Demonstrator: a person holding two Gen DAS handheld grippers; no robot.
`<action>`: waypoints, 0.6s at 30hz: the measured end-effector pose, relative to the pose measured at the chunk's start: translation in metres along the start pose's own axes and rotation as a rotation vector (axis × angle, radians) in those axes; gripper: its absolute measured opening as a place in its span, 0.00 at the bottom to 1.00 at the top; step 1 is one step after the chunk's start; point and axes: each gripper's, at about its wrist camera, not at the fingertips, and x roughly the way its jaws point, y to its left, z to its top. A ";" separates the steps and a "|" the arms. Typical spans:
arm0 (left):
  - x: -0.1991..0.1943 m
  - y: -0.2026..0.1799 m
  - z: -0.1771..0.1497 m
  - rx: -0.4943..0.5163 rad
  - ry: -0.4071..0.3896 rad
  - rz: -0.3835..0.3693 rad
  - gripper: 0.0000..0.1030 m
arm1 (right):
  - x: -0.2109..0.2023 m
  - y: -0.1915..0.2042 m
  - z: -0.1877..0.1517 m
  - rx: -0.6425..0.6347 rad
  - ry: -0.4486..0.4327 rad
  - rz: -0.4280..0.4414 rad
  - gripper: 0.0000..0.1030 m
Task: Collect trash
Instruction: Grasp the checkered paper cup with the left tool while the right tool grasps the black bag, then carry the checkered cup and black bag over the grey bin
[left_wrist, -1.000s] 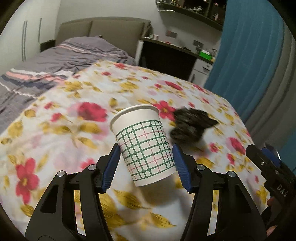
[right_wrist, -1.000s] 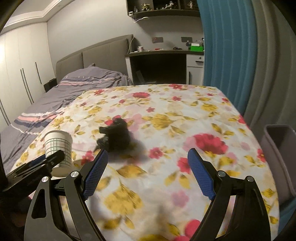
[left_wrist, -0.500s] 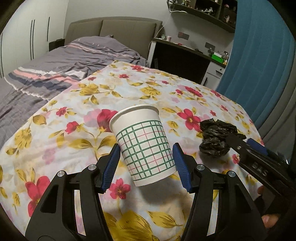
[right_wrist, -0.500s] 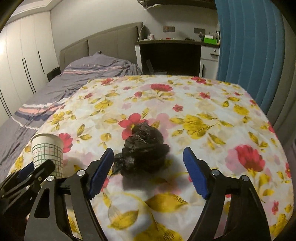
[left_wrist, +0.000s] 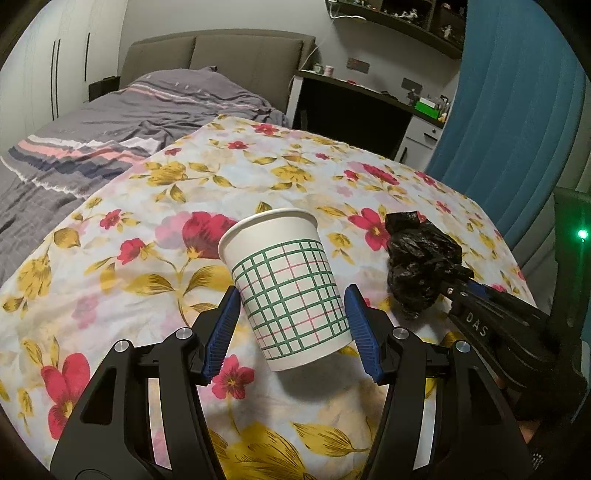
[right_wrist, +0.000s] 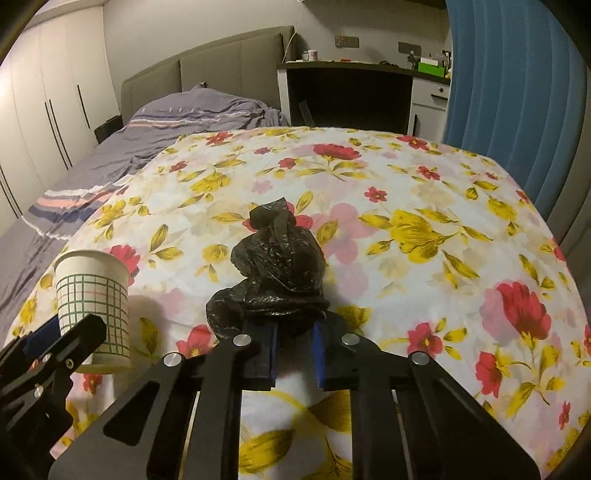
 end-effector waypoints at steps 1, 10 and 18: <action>-0.001 0.000 0.000 0.001 -0.003 -0.001 0.56 | -0.004 -0.001 -0.001 0.000 -0.007 -0.003 0.15; -0.019 -0.013 -0.002 0.028 -0.030 -0.011 0.56 | -0.045 -0.019 -0.012 -0.012 -0.055 -0.020 0.15; -0.041 -0.040 -0.008 0.074 -0.051 -0.049 0.56 | -0.087 -0.042 -0.032 -0.014 -0.090 -0.025 0.15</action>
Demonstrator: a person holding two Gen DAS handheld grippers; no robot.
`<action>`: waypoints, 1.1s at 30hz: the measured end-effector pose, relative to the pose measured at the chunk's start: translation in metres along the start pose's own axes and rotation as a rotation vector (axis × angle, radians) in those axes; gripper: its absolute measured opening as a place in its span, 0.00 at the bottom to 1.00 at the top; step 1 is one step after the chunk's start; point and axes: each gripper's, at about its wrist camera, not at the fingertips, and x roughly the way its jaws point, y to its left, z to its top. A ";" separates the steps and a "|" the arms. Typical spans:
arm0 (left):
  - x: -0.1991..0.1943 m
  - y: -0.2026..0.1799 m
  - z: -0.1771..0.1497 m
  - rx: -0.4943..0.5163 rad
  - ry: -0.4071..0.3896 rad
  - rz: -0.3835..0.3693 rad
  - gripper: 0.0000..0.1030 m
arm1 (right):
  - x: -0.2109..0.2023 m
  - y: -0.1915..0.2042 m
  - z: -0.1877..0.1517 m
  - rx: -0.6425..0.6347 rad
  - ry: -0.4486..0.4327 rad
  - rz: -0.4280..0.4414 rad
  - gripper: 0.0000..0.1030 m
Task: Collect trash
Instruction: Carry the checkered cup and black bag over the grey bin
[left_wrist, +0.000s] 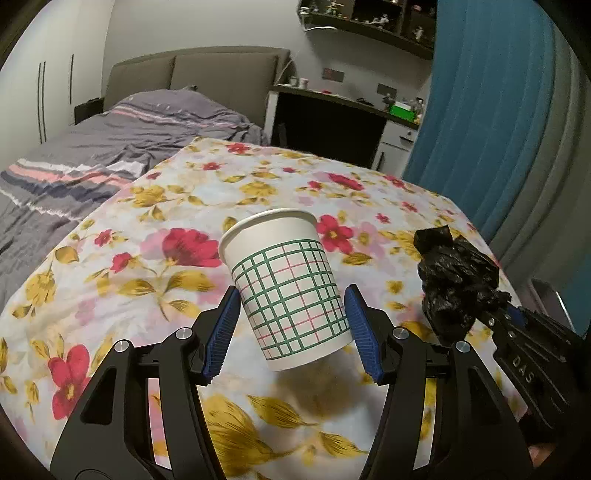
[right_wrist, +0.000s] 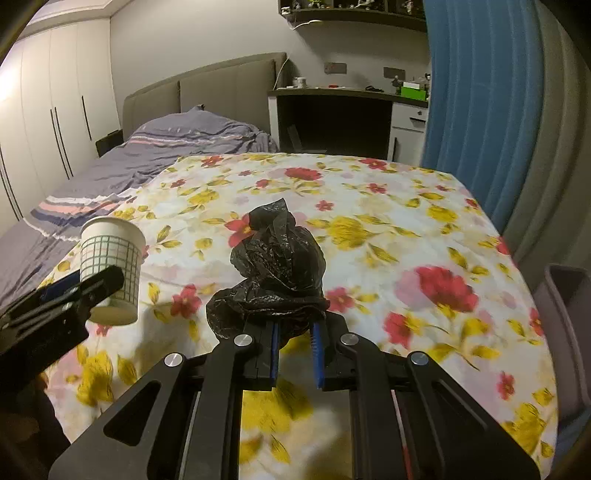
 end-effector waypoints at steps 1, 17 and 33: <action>-0.002 -0.003 -0.001 0.005 -0.001 -0.005 0.56 | -0.005 -0.004 -0.002 0.002 -0.005 -0.002 0.15; -0.011 -0.091 -0.008 0.155 0.004 -0.145 0.56 | -0.056 -0.080 -0.029 0.086 -0.056 -0.090 0.15; -0.005 -0.243 -0.015 0.317 0.032 -0.396 0.56 | -0.108 -0.197 -0.053 0.230 -0.124 -0.312 0.15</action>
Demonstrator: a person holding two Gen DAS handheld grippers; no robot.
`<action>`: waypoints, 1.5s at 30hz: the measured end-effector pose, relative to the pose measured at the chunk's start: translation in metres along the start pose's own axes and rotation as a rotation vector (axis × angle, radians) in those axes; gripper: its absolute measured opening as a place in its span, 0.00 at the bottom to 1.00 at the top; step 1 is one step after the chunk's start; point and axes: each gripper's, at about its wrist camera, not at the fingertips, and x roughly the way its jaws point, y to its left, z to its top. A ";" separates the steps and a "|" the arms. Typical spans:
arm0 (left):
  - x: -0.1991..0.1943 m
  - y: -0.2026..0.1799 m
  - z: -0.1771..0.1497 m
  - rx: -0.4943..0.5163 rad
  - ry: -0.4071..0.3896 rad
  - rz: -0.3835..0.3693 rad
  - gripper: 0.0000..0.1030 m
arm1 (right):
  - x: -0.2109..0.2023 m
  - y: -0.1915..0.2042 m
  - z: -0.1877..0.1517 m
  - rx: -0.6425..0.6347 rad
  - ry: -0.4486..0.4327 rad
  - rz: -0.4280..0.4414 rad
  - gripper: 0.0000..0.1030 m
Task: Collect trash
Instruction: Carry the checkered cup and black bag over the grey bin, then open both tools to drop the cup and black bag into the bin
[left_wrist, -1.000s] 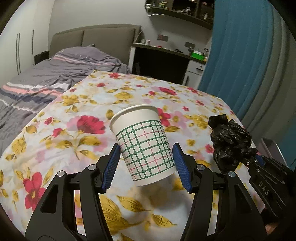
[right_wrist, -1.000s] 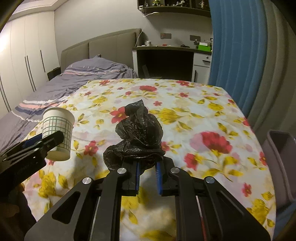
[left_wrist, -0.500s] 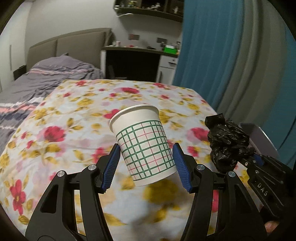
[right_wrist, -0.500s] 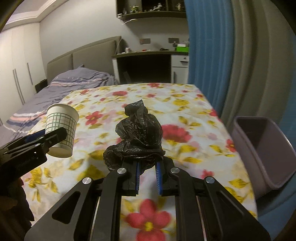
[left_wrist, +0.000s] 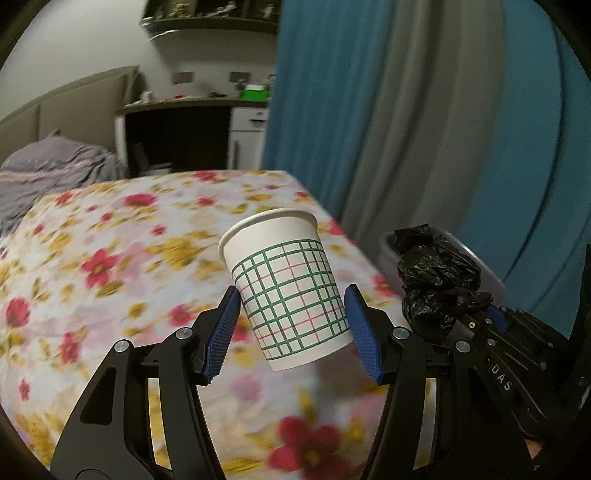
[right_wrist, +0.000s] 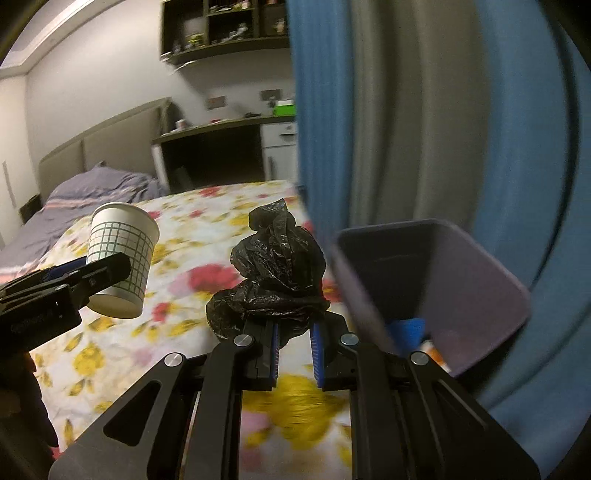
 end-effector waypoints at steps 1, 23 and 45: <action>0.004 -0.009 0.002 0.012 -0.001 -0.013 0.56 | -0.002 -0.008 0.000 0.009 -0.004 -0.014 0.15; 0.082 -0.134 0.031 0.111 0.051 -0.262 0.56 | 0.017 -0.116 -0.005 0.189 0.015 -0.221 0.15; 0.149 -0.171 0.020 0.041 0.220 -0.409 0.57 | 0.035 -0.138 -0.023 0.203 0.081 -0.205 0.39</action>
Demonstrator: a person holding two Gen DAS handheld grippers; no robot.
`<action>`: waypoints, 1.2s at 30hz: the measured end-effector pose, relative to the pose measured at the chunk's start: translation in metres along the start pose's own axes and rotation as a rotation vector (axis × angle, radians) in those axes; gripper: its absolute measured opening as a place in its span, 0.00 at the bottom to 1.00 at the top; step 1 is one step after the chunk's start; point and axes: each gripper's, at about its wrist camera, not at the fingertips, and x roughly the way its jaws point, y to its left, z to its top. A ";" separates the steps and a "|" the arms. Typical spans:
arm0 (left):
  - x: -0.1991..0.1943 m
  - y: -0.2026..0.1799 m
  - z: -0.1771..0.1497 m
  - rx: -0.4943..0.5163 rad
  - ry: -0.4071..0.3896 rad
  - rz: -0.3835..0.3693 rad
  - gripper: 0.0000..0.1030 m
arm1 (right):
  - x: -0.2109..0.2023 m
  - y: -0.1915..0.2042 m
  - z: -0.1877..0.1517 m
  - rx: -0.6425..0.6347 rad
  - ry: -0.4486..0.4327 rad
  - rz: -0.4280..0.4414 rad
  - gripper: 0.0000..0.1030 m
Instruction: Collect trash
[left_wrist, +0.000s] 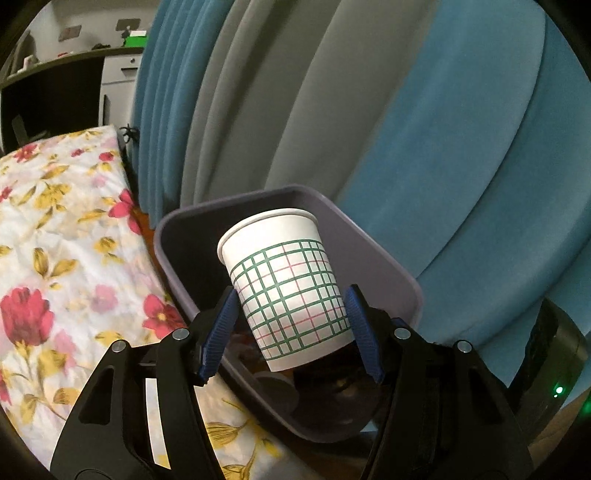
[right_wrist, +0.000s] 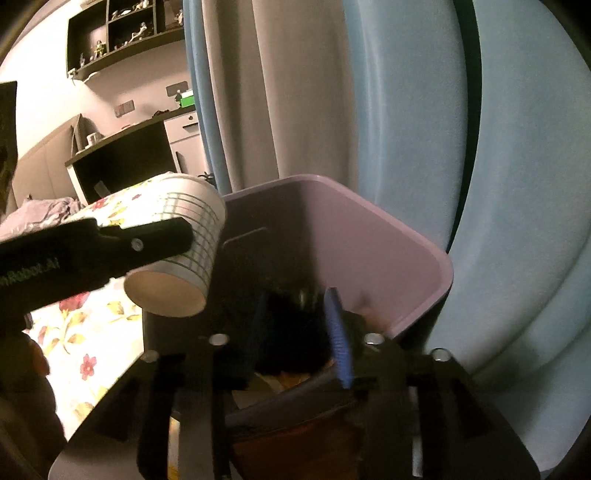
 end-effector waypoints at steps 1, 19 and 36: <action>0.002 -0.001 -0.001 0.003 0.003 -0.002 0.57 | -0.001 -0.002 -0.001 0.001 -0.004 -0.005 0.41; -0.055 0.013 -0.021 0.070 -0.124 0.227 0.80 | -0.029 0.005 -0.005 -0.047 -0.093 -0.064 0.85; -0.181 0.040 -0.087 0.093 -0.280 0.443 0.94 | -0.085 0.074 -0.021 -0.126 -0.129 -0.035 0.94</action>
